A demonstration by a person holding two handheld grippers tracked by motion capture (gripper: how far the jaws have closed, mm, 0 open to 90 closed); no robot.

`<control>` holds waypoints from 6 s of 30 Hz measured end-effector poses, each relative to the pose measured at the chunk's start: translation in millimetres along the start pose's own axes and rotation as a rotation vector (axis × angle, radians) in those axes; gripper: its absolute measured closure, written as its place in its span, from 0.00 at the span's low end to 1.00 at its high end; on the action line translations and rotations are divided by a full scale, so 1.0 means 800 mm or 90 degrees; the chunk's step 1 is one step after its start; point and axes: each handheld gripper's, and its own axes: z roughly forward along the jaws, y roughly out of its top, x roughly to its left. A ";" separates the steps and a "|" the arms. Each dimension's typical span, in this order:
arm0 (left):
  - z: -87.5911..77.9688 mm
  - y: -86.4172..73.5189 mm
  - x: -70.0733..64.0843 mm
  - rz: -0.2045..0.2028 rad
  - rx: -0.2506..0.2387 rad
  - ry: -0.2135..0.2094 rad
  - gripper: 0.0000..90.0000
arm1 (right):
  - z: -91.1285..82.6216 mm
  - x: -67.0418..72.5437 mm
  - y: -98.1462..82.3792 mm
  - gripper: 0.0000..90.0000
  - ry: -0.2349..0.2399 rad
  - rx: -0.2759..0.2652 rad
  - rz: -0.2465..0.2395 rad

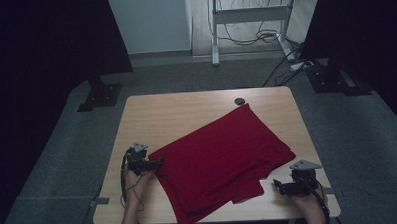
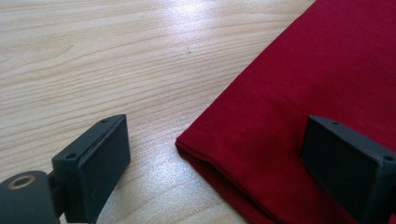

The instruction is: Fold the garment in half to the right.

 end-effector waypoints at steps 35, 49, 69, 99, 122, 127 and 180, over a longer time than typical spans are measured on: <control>0.000 0.000 -0.002 -0.008 0.003 0.011 0.06 | 0.002 0.094 0.045 0.06 0.189 -0.038 -0.147; 0.000 0.000 -0.002 -0.010 0.002 0.013 0.07 | 0.030 0.191 0.076 0.06 0.300 -0.027 -0.276; 0.000 0.000 -0.002 -0.009 0.003 0.012 0.07 | 0.053 0.301 0.081 0.05 0.406 -0.027 -0.401; 0.001 0.000 -0.004 -0.006 0.003 0.008 0.08 | 0.078 0.319 0.081 0.25 0.384 -0.003 -0.404; -0.005 -0.002 -0.019 0.007 -0.041 -0.090 0.89 | 0.075 0.330 0.091 0.83 0.331 0.014 -0.353; -0.008 -0.004 -0.016 -0.003 -0.041 -0.101 0.91 | 0.076 0.324 0.090 0.85 0.363 0.014 -0.334; 0.016 0.031 -0.071 0.144 -0.049 -0.110 0.87 | 0.056 0.198 0.076 0.90 0.298 0.005 -0.146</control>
